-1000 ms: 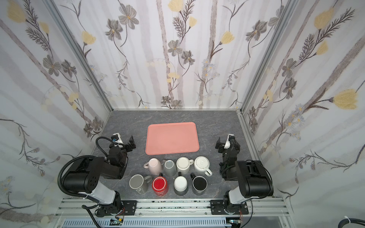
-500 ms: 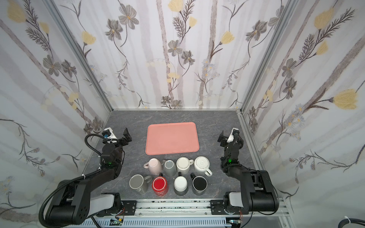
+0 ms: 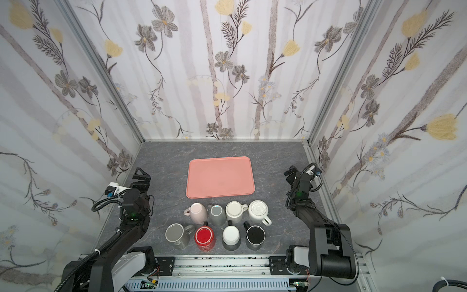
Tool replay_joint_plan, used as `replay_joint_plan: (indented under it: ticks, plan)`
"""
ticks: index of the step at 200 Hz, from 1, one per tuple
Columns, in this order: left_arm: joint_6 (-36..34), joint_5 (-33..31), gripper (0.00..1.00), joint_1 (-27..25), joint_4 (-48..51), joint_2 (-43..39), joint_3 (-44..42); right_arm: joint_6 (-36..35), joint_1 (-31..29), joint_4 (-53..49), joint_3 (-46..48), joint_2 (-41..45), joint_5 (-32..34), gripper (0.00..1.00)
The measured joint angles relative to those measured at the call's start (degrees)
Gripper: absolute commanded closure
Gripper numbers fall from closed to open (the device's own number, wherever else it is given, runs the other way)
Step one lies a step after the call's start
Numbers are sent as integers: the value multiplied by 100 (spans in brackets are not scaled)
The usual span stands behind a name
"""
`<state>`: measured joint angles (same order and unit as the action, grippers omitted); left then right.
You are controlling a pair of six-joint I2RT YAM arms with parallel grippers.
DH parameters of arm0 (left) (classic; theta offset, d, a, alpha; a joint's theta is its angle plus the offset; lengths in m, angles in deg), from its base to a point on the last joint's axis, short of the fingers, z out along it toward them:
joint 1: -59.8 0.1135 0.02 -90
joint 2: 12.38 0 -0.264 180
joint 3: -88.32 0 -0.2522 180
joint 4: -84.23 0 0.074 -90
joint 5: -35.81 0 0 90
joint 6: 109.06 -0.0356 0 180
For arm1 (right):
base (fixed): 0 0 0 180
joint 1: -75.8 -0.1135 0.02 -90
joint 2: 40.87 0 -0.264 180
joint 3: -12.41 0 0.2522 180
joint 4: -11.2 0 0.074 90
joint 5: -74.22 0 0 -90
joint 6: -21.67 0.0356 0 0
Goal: Turn the mug right side up
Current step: 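Move the right gripper toward the upside-down white mug while the left arm shifts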
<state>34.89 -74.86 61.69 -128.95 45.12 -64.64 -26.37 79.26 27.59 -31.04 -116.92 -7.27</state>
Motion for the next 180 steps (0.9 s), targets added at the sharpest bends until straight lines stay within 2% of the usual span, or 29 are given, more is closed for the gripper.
replay_joint_plan:
  ticks: [23, 56, 81, 132, 180]
  plan:
    - [107, 509, 0, 7, -61, 111, 227, -245, -275, -352, -586, -382, -632, 4]
    - [-330, 1532, 3, -155, 905, 640, 1648, -938, -905, -986, -1565, -1257, -1379, 27]
    - [-575, 1976, 2, -553, 1742, 754, 1871, -1215, -1163, -1488, -2177, -2131, -1628, 43]
    - [-870, 2199, 1, -1434, 2570, 393, 1707, -1709, -1818, -2334, -3392, -3220, -1716, 54]
    - [-1032, 2194, 1, -1685, 2964, 170, 1609, -1805, -2061, -2806, -3740, -3724, -1412, 62]
